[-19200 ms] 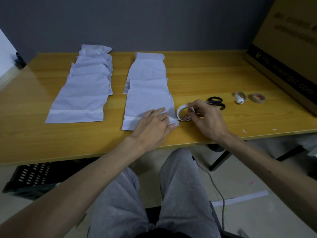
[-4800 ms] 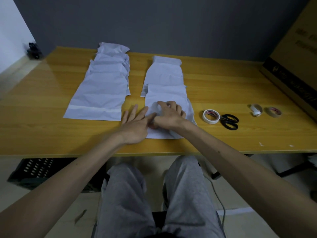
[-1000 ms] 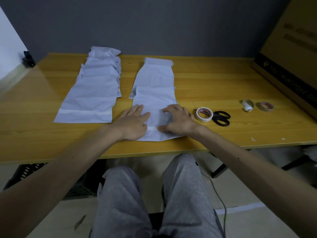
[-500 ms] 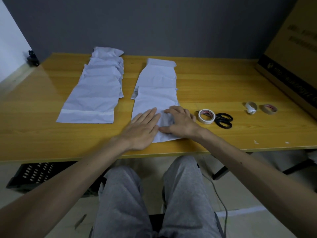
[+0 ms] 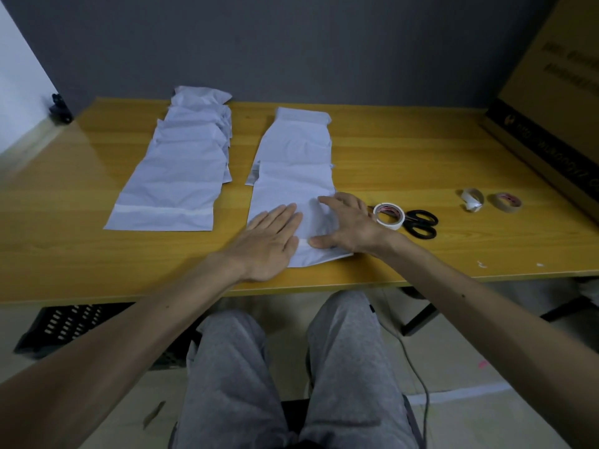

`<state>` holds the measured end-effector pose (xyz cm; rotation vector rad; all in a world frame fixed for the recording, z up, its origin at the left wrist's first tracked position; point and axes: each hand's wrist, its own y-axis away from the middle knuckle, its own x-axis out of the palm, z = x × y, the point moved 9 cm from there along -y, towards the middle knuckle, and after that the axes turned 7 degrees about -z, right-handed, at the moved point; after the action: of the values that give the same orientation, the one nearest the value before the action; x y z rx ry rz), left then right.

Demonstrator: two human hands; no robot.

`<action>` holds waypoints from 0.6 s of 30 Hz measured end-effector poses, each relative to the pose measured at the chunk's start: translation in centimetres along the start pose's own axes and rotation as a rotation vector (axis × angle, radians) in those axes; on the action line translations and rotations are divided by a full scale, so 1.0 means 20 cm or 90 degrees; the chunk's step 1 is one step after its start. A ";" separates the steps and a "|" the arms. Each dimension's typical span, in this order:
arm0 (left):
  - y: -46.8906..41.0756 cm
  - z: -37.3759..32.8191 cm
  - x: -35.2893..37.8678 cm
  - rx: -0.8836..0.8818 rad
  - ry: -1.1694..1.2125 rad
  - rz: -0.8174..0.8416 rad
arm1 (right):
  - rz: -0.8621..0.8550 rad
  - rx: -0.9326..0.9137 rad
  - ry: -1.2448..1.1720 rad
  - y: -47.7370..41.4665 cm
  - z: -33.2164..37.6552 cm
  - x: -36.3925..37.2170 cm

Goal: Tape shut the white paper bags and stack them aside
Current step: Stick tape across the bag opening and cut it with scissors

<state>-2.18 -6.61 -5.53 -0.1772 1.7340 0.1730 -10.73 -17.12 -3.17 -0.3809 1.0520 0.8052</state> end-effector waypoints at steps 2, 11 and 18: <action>0.00 0.00 0.00 -0.002 -0.002 -0.001 | 0.001 -0.002 -0.008 0.00 -0.01 0.00; 0.01 -0.01 -0.01 -0.009 0.001 0.009 | 0.018 0.019 -0.071 0.00 -0.11 -0.03; 0.01 -0.01 -0.01 -0.010 0.000 0.010 | 0.035 0.031 -0.098 0.01 -0.14 -0.04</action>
<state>-2.40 -6.37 -5.31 -0.1752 1.7343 0.1977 -12.73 -19.03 -3.73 -0.2452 0.9392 0.8423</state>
